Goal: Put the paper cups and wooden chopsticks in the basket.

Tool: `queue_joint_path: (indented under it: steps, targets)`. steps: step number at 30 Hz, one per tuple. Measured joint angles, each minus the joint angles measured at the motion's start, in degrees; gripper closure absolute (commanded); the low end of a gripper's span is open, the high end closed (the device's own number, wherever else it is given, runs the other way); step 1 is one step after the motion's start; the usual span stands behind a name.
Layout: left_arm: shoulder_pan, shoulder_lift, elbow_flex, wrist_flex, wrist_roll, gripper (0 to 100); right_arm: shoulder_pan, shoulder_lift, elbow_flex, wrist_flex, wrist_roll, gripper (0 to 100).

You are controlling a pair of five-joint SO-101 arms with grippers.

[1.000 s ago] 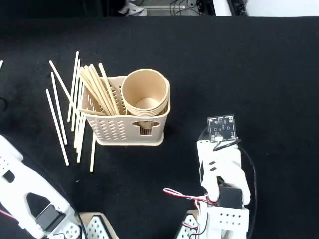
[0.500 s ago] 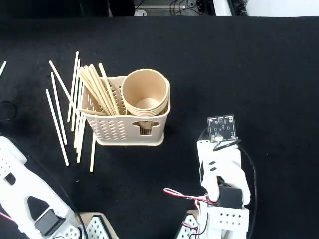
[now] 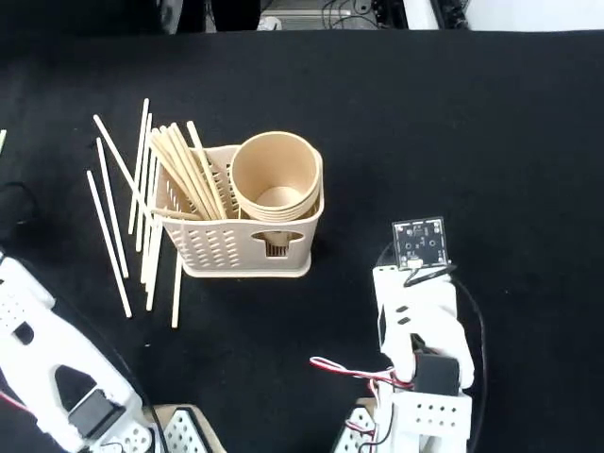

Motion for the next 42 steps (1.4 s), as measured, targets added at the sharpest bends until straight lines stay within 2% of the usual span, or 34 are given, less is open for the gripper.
queue_joint_path:
  steps: [4,12,23,33,42]
  targets:
    - [0.4,-6.2,5.5,1.3,7.8,97,0.0,0.0,0.0,0.0,0.0,97.2]
    - [0.4,-29.5,33.7,3.8,16.8,97,0.0,0.0,0.0,0.0,0.0,97.2]
    - [2.4,-67.7,65.6,3.7,17.2,97,0.0,0.0,0.0,0.0,0.0,97.2]
    - [10.1,-101.5,102.5,-15.6,18.2,97,0.0,0.0,0.0,0.0,0.0,97.2]
    - [18.0,-136.9,131.1,-45.5,38.1,97,0.0,0.0,0.0,0.0,0.0,97.2]
